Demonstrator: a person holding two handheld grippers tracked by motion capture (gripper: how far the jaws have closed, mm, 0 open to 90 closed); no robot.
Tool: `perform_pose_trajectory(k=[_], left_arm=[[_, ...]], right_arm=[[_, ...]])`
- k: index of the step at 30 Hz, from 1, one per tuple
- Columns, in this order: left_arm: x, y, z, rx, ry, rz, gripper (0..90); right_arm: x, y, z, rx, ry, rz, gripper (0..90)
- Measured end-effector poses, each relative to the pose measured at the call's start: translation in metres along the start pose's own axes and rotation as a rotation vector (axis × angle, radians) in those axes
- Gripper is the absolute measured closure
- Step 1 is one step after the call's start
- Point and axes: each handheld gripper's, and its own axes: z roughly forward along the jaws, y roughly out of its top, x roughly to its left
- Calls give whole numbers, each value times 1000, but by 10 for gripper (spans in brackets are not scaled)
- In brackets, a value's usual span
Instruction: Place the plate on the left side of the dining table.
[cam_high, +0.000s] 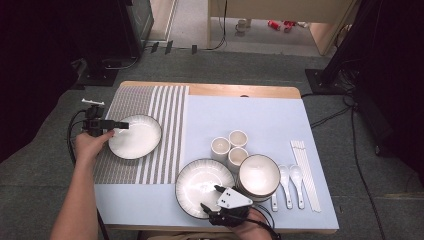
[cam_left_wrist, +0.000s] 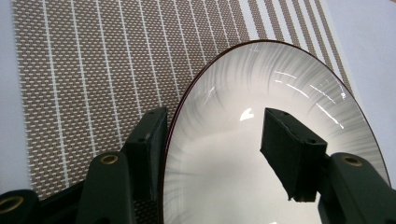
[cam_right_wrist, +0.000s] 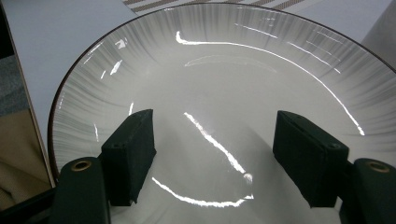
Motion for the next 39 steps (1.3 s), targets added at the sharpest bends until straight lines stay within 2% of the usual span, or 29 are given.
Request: perform_pose_trajectory(k=[17, 22, 30, 34, 39], left_arm=[[-9, -8, -17, -28, 61, 53, 395], [-10, -8, -26, -68, 57, 50, 384], [-19, -8, -34, -84, 39, 77, 388], [-24, -9, -36, -82, 45, 99, 379], [-28, -12, -36, -84, 38, 100, 382]], right_arm=[[0, 0, 0, 1, 6, -1, 286], [0, 0, 0, 0, 6, 0, 285], [0, 0, 0, -1, 7, 0, 285], [0, 0, 0, -1, 7, -1, 285], [0, 0, 0, 0, 7, 0, 285]])
